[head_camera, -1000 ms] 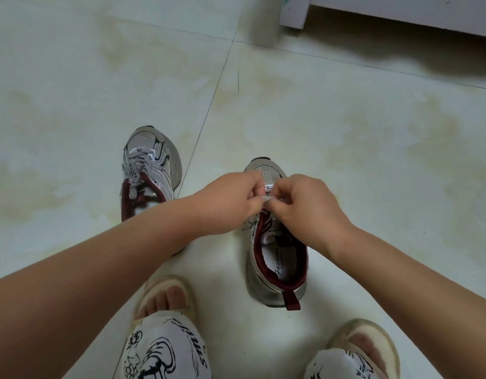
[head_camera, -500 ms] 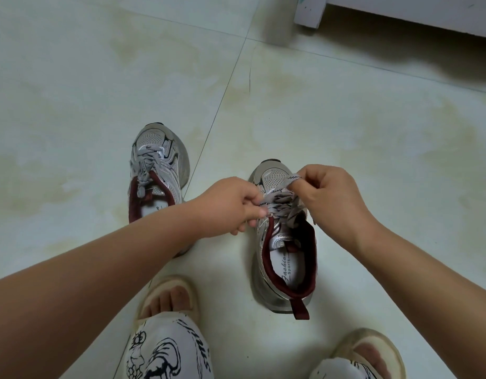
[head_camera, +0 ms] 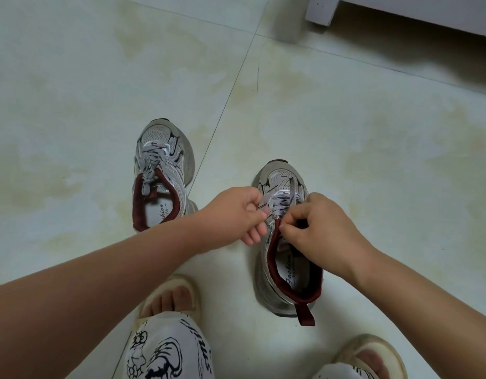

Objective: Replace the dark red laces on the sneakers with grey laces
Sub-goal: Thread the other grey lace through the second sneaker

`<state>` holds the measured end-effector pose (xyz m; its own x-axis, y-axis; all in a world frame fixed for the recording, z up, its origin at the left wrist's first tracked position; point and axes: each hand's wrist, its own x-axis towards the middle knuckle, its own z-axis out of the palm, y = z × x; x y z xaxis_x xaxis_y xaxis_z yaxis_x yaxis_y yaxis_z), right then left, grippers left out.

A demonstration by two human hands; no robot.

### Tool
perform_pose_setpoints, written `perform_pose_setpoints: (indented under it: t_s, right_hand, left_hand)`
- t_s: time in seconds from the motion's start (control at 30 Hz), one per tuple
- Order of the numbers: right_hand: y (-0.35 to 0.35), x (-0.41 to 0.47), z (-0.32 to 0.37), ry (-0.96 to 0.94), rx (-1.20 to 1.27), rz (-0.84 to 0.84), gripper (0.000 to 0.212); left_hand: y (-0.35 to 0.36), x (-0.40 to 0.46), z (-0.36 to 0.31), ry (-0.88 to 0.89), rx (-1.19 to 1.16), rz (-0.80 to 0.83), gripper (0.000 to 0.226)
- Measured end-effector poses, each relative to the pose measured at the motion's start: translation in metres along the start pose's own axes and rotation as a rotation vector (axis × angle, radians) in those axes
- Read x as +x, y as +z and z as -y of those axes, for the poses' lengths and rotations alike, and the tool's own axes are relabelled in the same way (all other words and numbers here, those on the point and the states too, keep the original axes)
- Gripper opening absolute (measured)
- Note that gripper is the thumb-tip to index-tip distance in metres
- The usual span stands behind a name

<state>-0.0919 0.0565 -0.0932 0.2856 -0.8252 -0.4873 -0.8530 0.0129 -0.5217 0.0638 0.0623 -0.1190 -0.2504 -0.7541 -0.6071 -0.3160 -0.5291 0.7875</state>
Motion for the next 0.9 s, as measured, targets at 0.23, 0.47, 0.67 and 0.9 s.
perform_pose_setpoints:
  t_s: [0.23,0.47,0.67,0.9]
  right_hand:
    - [0.004,0.001,-0.004,-0.004,-0.033,0.012,0.012]
    - [0.006,0.004,-0.005,-0.007,-0.024,0.009,0.011]
    - [0.009,0.006,-0.007,-0.012,0.005,-0.009,0.005]
    - [0.015,0.008,-0.012,-0.034,0.035,-0.036,0.008]
  left_hand:
    - [0.006,0.001,0.003,0.032,0.114,-0.121,0.016]
    - [0.010,0.001,0.005,0.046,0.186,-0.238,0.016]
    - [0.014,-0.001,-0.001,0.180,0.634,-0.308,0.017]
    - [0.016,0.002,0.007,-0.015,0.045,-0.247,0.025]
